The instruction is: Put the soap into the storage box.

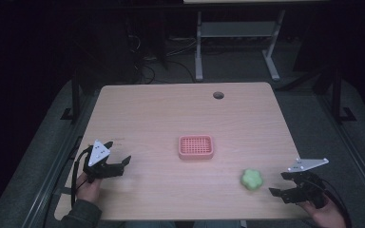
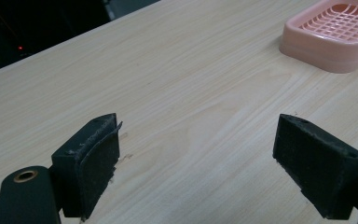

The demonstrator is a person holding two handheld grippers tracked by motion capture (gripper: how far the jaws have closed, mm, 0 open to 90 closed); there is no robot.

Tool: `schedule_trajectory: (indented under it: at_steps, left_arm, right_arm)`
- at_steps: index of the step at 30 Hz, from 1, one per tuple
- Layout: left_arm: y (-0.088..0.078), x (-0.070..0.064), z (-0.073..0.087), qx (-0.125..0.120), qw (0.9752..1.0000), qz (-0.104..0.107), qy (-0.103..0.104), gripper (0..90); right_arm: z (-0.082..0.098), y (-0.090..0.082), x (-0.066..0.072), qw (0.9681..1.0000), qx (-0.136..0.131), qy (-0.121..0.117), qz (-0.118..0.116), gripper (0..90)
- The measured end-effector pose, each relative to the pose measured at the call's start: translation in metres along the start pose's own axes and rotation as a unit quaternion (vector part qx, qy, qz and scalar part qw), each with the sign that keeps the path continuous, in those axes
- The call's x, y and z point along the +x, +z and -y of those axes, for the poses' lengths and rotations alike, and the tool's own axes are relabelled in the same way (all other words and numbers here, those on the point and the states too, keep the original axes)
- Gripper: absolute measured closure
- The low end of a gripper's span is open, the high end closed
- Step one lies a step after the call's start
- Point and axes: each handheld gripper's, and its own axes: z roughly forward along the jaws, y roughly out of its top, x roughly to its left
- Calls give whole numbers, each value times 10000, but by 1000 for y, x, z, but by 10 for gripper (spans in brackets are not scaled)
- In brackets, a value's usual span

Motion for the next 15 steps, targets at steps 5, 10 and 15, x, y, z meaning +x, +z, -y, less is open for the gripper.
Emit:
schedule_trajectory:
  at_steps: [5, 10, 15]
  left_arm:
    - [0, 0, 0, -1, 10000, -5, 10, 141]
    - [-1, -2, -1, 0, 10000, 47, 61, 141]
    - [-2, -1, 0, 18, 10000, 36, 54, 141]
  right_arm:
    - [-6, 2, 6, 9999, 18, -169, -8, 217]
    - [-13, 2, 11, 9997, 103, -221, -21, 200]
    - [-23, 4, 19, 9993, 227, -285, -26, 185]
